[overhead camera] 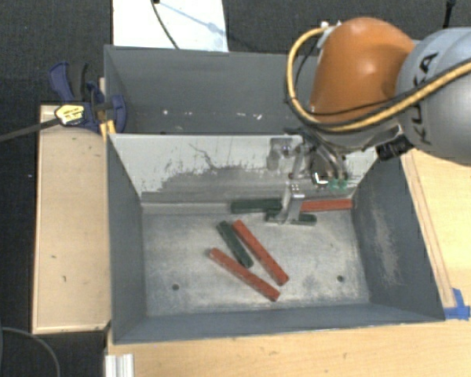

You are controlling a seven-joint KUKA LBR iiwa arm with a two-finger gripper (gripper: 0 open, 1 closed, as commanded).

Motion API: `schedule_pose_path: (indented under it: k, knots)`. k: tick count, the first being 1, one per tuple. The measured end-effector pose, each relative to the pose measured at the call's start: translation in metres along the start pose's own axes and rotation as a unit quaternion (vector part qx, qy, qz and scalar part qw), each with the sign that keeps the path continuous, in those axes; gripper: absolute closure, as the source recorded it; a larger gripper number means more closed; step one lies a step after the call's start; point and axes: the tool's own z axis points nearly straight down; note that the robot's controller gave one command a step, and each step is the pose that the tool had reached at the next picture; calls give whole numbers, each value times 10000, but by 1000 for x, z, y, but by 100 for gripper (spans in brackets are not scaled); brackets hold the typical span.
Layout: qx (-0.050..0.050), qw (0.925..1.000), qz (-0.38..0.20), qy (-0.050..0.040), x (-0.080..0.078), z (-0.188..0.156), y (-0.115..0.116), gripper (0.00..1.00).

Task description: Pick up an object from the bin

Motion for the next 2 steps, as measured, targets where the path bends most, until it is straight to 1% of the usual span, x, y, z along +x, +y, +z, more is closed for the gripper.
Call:
schedule_pose_path:
  k: [1,2]
  knots:
    - [2,9999,163,29,95,123,13,0]
    - [0,9996,-289,-34,51,168,-16,0]
